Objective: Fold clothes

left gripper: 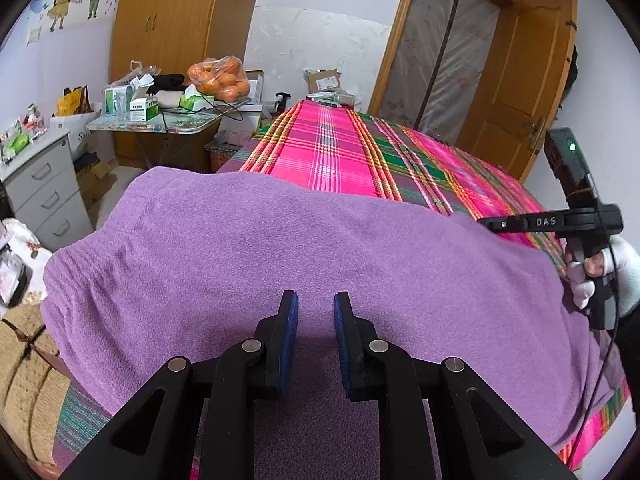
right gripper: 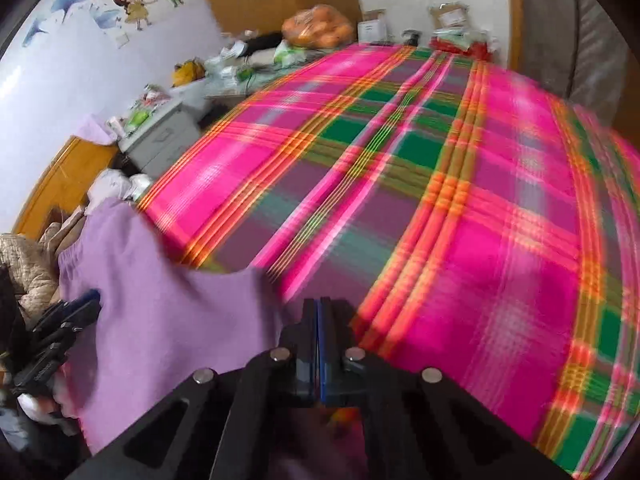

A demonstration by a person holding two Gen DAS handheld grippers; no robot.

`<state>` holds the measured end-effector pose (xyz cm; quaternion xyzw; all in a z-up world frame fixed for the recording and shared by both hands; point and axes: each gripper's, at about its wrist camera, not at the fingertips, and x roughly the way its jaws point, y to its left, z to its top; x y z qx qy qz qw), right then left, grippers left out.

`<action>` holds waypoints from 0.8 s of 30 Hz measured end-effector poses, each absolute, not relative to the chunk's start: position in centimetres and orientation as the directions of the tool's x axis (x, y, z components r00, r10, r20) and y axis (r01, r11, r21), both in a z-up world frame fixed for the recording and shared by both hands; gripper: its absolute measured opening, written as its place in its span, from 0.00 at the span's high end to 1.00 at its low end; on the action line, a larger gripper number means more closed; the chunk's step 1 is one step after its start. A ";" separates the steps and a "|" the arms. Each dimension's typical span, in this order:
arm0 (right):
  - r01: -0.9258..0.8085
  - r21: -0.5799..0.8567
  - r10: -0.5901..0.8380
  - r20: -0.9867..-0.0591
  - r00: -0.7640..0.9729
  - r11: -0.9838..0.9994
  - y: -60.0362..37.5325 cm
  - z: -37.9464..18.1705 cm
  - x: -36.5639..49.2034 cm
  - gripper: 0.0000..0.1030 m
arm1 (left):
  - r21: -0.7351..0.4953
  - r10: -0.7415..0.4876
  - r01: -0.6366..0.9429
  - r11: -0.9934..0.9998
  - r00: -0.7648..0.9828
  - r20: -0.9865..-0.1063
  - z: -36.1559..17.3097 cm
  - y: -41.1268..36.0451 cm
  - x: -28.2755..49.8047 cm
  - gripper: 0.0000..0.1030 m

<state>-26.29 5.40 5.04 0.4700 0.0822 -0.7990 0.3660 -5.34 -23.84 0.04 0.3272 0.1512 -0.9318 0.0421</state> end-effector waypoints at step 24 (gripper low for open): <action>0.665 0.241 -0.566 -0.757 -0.326 -0.706 -0.6 5.0 -20.0 0.96 | -0.220 -0.066 0.240 -0.945 -0.804 -0.590 4.6 -29.3 -6.6 0.81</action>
